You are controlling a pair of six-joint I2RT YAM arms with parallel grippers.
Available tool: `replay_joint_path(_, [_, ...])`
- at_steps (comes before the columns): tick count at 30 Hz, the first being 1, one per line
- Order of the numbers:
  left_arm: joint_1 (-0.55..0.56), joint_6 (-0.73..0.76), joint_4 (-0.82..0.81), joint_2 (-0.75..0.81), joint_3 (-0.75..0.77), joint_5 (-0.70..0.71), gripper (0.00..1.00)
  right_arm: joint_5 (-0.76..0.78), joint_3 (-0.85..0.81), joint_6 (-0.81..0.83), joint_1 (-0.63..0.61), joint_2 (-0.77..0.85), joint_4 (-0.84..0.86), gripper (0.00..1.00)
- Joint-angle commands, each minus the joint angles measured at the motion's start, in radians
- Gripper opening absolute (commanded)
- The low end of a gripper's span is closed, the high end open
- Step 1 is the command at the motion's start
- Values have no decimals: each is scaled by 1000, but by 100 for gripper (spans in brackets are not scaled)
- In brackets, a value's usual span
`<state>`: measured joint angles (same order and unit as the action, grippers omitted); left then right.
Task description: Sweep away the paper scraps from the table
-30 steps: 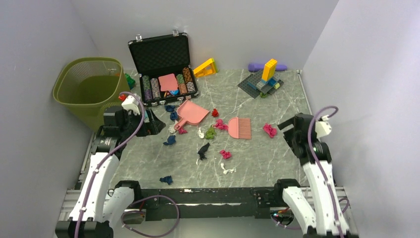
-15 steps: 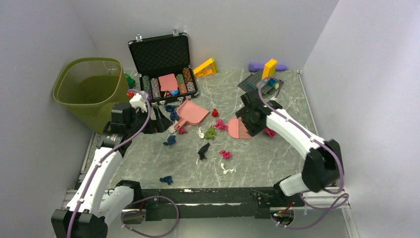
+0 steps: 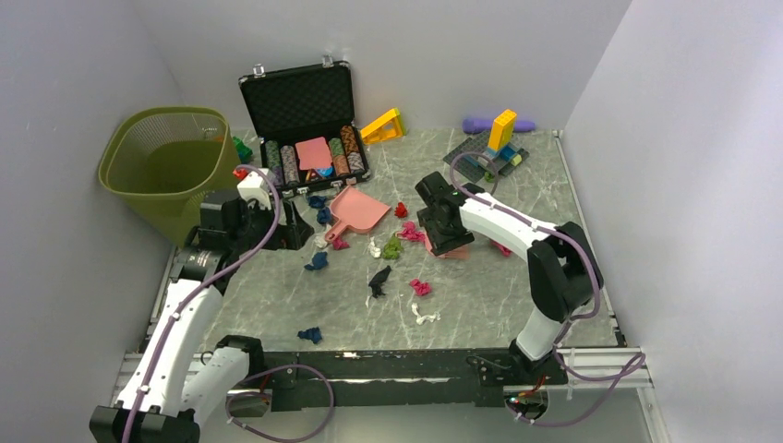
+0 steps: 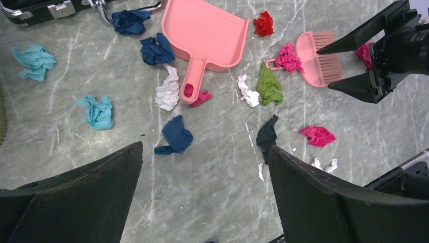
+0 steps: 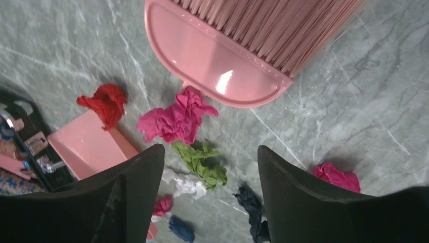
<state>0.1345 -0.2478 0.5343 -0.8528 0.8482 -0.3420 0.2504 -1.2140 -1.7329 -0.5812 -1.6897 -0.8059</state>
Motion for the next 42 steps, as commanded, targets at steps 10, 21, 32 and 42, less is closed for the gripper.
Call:
replay_joint_path(10, [4, 63, -2, 48, -15, 18, 98, -19, -123, -220, 5, -176, 15, 61])
replay_joint_path(21, [4, 62, -8, 62, -20, 5, 98, -43, -151, -273, 57, -274, 10, 64])
replay_joint_path(32, [3, 61, -10, 74, -27, 0, 98, -33, -148, -194, 93, -255, -14, 28])
replay_joint_path(42, [3, 62, -13, 69, -31, -14, 98, 88, -91, 231, 122, -42, 1, 20])
